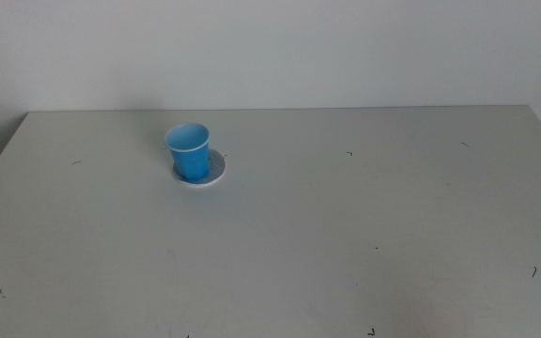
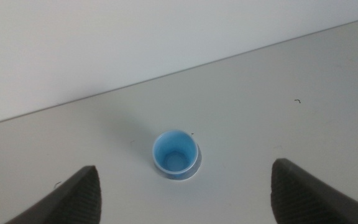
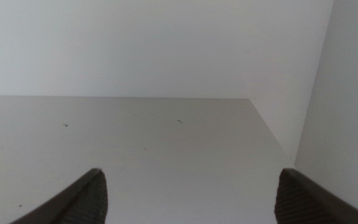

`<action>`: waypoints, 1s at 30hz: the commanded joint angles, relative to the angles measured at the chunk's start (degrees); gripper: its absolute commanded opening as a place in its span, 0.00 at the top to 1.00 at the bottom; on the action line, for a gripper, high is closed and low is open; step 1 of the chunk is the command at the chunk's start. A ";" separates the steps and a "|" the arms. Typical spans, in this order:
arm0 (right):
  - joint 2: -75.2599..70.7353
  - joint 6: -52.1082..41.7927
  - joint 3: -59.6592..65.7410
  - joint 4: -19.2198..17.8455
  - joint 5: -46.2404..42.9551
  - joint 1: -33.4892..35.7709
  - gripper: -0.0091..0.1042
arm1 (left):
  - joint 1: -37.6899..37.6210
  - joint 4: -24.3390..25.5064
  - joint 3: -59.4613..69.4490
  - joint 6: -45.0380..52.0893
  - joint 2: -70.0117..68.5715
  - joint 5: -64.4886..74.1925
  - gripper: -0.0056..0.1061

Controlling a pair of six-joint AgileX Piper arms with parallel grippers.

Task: Place an empty cup on a cup mat.

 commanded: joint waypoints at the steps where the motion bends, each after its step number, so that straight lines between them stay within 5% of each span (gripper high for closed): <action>1: -1.10 -0.49 -0.66 -0.52 -4.45 -0.04 0.09 | 0.02 0.73 1.80 0.71 -7.56 3.10 0.01; 16: -1.10 -0.49 -0.66 -0.52 -4.45 -0.04 0.09 | 0.08 13.43 48.60 0.47 -44.44 -21.89 0.01; 30: -1.10 -0.49 -0.66 -0.52 -4.45 -0.04 0.09 | 2.01 12.63 92.39 -0.55 -69.83 -62.92 0.01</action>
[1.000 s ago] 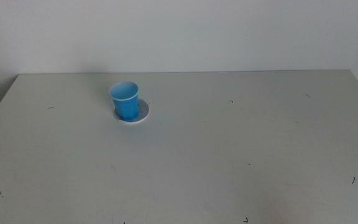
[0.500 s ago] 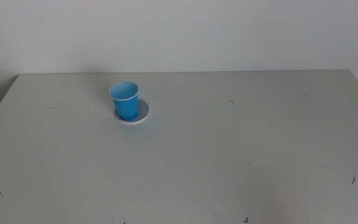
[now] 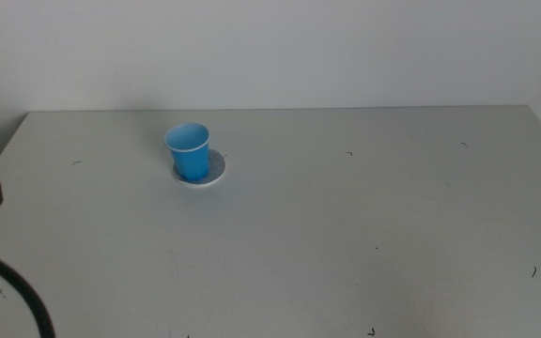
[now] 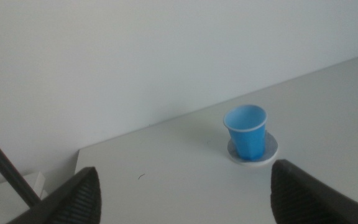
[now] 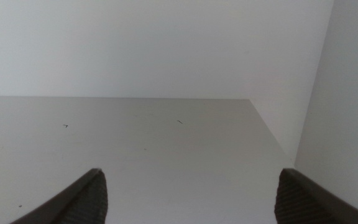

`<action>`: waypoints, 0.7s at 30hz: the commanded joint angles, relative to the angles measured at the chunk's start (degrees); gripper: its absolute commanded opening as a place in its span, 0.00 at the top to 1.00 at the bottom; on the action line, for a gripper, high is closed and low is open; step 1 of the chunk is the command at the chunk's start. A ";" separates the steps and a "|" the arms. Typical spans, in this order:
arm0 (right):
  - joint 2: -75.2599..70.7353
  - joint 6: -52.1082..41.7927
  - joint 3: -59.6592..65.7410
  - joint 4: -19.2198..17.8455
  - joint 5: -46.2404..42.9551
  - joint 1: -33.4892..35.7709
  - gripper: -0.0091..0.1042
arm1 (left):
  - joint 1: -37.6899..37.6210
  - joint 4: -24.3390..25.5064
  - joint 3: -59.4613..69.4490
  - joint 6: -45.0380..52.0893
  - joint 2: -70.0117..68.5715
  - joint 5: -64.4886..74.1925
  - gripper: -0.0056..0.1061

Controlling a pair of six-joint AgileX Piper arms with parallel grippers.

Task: Place an empty cup on a cup mat.

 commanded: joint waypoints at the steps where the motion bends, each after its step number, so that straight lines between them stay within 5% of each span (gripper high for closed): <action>1: -1.10 -0.49 -0.66 -0.52 -4.45 -0.04 0.09 | 1.33 -1.37 5.01 -1.77 -2.88 -14.21 0.01; 11: -1.10 -0.49 -0.66 -0.52 -4.45 -0.04 0.09 | 4.83 -5.86 26.46 -9.42 -15.37 -22.29 0.01; 21: -1.10 -0.49 -0.66 -0.52 -4.45 -0.04 0.09 | 4.83 -5.31 30.93 -9.25 -26.06 -17.37 0.01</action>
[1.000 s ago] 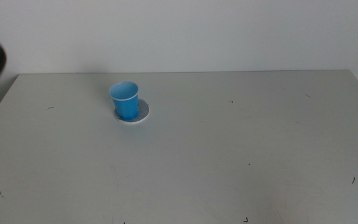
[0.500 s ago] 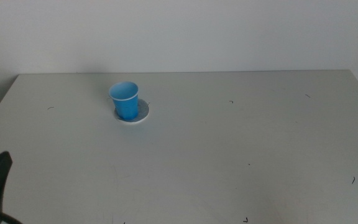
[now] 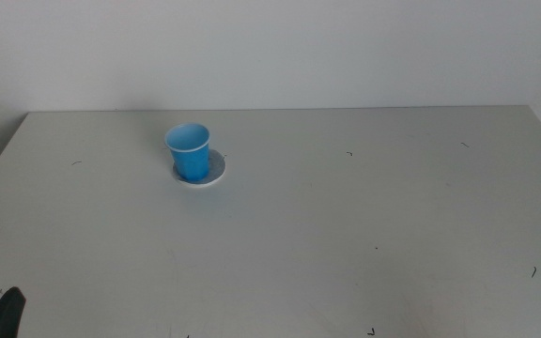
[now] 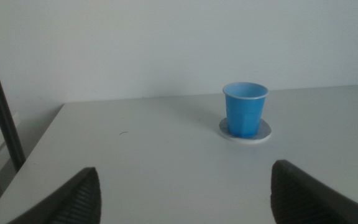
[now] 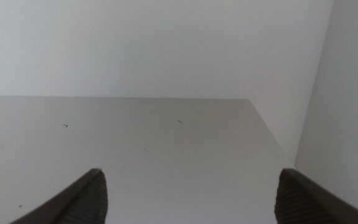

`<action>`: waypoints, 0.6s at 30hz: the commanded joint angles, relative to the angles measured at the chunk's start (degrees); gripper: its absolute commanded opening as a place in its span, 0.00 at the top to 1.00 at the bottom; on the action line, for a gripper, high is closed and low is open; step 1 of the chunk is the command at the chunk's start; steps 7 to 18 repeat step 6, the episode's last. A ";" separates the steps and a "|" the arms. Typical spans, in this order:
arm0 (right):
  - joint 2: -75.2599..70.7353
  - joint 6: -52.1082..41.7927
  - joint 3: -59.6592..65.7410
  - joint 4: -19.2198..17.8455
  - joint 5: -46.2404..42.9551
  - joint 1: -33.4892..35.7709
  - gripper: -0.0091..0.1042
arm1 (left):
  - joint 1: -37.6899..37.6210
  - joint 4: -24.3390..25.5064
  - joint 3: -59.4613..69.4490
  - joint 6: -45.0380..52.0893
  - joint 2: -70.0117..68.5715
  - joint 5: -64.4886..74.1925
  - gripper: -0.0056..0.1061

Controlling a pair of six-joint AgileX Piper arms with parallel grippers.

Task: Place an empty cup on a cup mat.

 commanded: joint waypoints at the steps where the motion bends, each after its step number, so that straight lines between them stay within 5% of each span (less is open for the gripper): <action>1: -1.10 -0.49 -0.66 -0.52 -4.45 -0.04 0.09 | 0.06 -0.17 -0.33 -0.66 -1.32 -2.58 0.01; 18: -1.10 -0.49 -0.66 -0.52 -4.45 -0.04 0.09 | 0.06 -0.17 -0.33 -0.66 -1.48 -2.31 0.01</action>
